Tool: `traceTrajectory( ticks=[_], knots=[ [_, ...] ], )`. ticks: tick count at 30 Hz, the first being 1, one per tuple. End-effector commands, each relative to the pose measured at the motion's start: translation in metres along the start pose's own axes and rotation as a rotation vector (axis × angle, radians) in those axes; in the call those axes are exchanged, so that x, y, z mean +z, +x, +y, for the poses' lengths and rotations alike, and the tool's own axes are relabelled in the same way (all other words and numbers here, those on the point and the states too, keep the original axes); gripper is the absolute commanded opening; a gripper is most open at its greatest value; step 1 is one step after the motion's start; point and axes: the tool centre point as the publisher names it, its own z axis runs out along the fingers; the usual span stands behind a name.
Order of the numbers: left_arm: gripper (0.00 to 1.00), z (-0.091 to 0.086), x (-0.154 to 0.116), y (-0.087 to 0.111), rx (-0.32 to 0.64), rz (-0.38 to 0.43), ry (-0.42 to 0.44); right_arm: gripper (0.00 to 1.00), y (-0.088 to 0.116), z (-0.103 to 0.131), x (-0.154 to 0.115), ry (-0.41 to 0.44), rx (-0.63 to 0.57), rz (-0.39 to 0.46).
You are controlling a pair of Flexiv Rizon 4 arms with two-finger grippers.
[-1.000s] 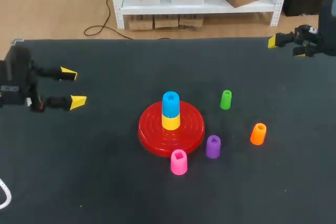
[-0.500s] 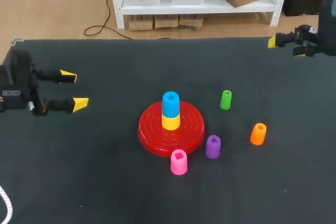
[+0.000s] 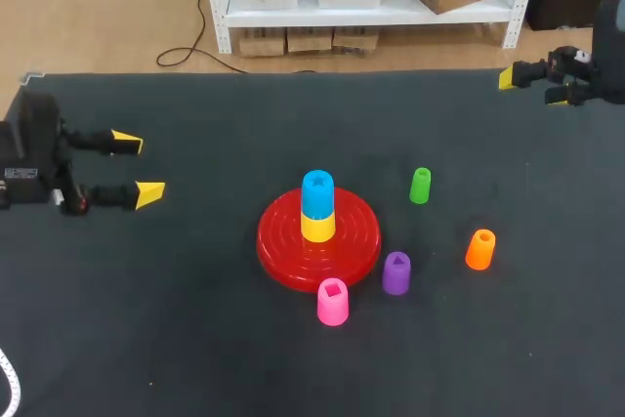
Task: Pick up and stack the cylinders on the red base in this order: pink,purple,orange,green
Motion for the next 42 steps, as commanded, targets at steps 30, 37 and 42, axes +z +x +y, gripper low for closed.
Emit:
traceTrajectory(
  ticks=[30,37,42],
  knots=[
    [1.0,-0.001,0.0,0.001,0.002,-0.008,-0.005,1.0,0.05,0.058,0.01,0.081,-0.137,0.132],
    [1.0,-0.001,0.0,0.001,0.002,-0.008,-0.005,1.0,0.098,0.117,0.022,0.098,-0.24,0.249],
    [1.0,-0.001,0.0,0.001,0.002,-0.008,-0.005,1.0,0.123,0.156,0.018,0.065,-0.323,0.296]
  ],
)
